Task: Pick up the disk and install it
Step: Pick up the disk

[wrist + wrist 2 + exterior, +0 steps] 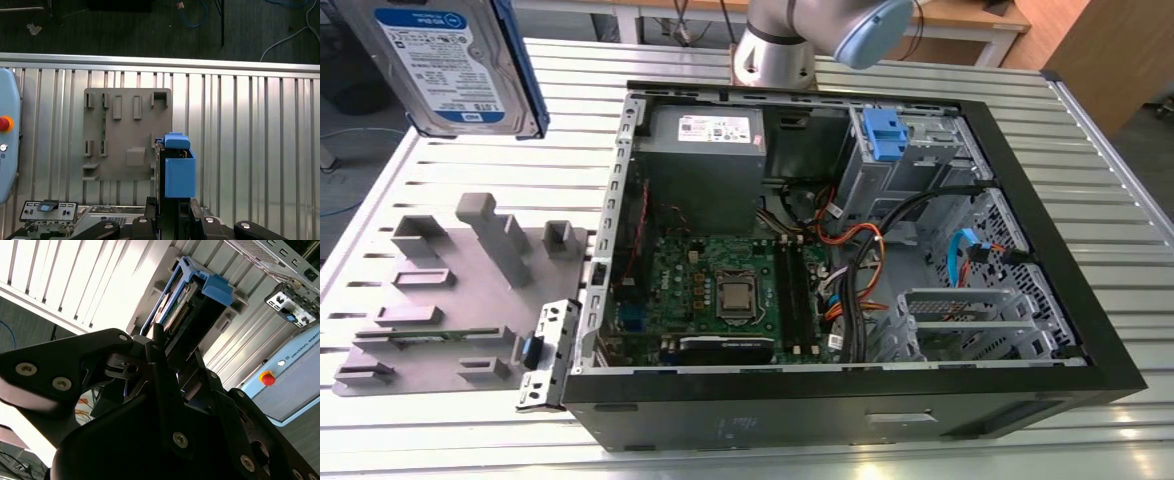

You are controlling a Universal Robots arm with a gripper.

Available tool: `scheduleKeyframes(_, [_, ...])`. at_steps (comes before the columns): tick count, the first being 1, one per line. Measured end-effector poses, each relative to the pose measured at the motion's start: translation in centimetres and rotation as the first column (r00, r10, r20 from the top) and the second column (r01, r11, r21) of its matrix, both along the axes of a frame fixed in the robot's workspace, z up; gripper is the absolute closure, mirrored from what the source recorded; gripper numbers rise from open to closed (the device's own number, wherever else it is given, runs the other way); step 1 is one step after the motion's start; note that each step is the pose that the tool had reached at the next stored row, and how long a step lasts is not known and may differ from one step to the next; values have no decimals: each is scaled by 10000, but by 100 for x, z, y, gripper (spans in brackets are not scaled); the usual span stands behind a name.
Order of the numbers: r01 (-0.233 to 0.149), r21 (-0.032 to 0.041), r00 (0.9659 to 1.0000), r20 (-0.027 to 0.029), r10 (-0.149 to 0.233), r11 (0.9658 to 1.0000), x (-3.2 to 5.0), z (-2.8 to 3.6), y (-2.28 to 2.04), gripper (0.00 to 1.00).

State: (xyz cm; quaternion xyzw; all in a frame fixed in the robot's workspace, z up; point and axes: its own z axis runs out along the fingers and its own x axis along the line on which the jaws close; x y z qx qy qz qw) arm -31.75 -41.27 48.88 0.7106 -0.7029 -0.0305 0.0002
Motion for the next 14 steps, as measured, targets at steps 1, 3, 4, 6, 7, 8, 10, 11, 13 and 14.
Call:
scheduleKeyframes(1, [1, 0, 10000, 0, -1, 10000, 13, 0, 0, 65])
scheduleKeyframes(3, [1, 0, 10000, 0, -1, 10000, 37, -1, 0, 65])
scheduleKeyframes(4, [1, 0, 10000, 0, -1, 10000, 50, -1, 0, 65])
scheduleKeyframes(6, [1, 1, 10000, 0, -1, 10000, 70, -1, 0, 65])
scheduleKeyframes(7, [1, 0, 10000, 0, -1, 10000, 81, -1, 0, 65])
scheduleKeyframes(8, [1, 0, 10000, 0, -1, 10000, 93, -1, 0, 65])
scheduleKeyframes(10, [1, 1, 10000, 1, -1, 10000, 119, -2, 0, 65])
scheduleKeyframes(11, [1, 0, 10000, 0, -1, 10000, 136, -2, 0, 65])
scheduleKeyframes(13, [0, 0, 10000, 0, 0, 10000, 168, -3, 0, 65])
scheduleKeyframes(14, [0, 1, 10000, 1, 0, 10000, 183, -4, 0, 65])
